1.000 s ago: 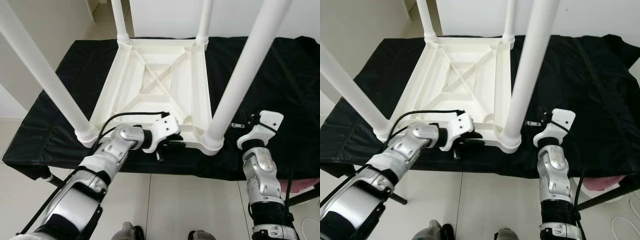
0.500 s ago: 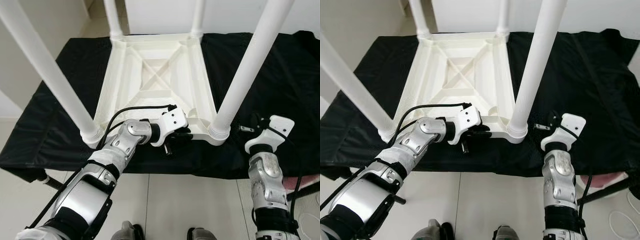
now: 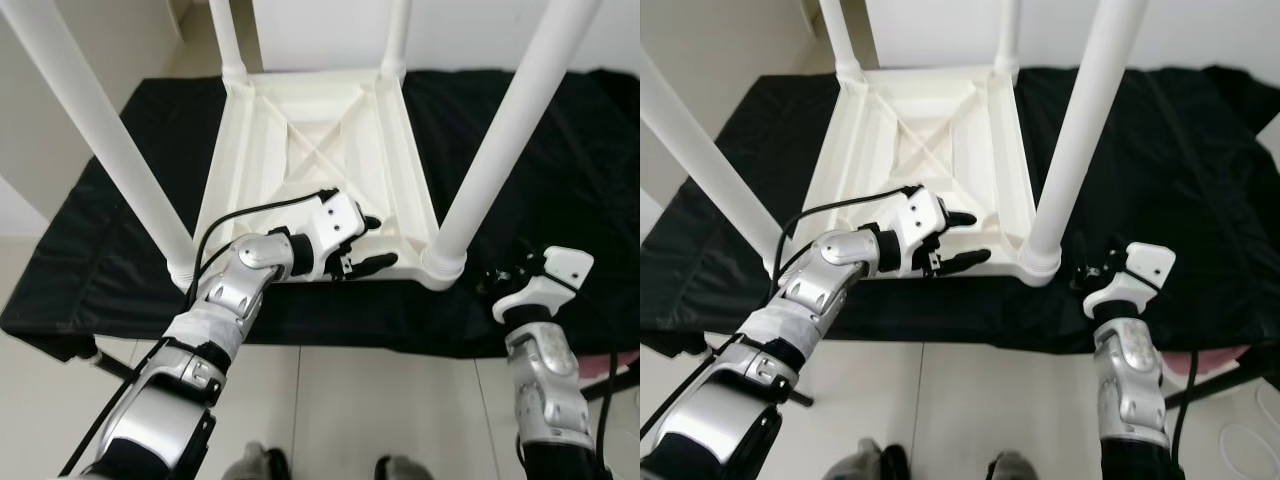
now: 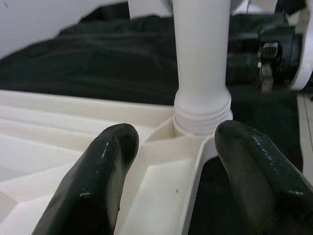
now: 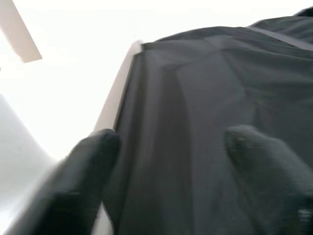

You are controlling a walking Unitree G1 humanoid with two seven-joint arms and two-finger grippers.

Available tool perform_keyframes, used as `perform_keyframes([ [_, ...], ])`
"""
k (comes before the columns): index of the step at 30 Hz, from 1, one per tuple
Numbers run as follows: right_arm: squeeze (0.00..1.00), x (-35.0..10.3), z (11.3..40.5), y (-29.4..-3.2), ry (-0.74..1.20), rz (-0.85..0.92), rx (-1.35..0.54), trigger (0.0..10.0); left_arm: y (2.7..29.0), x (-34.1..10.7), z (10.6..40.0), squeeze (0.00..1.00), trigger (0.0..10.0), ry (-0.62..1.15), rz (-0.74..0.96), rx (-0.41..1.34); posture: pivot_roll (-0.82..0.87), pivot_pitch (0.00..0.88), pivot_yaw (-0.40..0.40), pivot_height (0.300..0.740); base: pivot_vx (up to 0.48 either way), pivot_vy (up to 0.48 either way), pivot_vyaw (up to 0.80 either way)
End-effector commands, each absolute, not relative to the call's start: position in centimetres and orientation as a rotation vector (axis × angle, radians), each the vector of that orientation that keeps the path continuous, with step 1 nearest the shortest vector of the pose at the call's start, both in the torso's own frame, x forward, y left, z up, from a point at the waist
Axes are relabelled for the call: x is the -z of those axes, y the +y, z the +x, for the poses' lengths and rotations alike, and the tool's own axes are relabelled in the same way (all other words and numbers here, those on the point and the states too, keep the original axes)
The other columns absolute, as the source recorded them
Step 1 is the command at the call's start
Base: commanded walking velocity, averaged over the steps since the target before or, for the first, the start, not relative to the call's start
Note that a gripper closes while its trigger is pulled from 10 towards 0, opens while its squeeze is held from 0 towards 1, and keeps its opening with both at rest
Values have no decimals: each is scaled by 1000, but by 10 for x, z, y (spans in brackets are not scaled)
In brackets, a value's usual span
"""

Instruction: Building children table

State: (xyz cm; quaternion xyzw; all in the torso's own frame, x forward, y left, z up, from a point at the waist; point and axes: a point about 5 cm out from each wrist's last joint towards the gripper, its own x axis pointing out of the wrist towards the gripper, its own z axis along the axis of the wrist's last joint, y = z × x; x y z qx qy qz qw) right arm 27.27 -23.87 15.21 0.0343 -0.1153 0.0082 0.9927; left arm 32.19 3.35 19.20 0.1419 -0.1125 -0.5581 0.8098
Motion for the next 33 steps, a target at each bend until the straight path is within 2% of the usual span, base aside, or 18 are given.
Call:
perform_keyframes([
  [1, 1000, -153, 270, -238, -209, 54, -89, 10000, 40, -203, 324, 0, 10000, -268, 209, 1020, -179, 111, 75, 740, 0, 0, 0],
  [6, 1000, -159, 263, -251, -169, -14, -193, 10000, 40, -212, 312, 0, 10000, -286, 132, 994, -171, 107, 62, 740, 0, 0, 0],
  [7, 0, -161, 260, -253, -157, -35, -237, 10000, 39, -211, 307, 0, 10000, -289, 131, 992, -171, 107, 62, 740, 0, 0, 0],
  [17, 0, -166, 249, -248, -83, -102, -466, 10000, 38, -202, 290, 0, 10000, -272, 139, 965, -162, 92, 52, 740, 0, 0, 0],
  [21, 0, -167, 247, -231, -40, -123, -653, 10000, 45, -189, 279, 0, 10000, -208, 131, 959, -155, 88, 48, 740, 0, 0, 0],
  [33, 0, -176, 276, -216, -78, -143, -723, 10000, 42, -185, 271, 0, 10000, -197, 91, 917, -118, 84, 19, 740, 0, 0, 0],
])
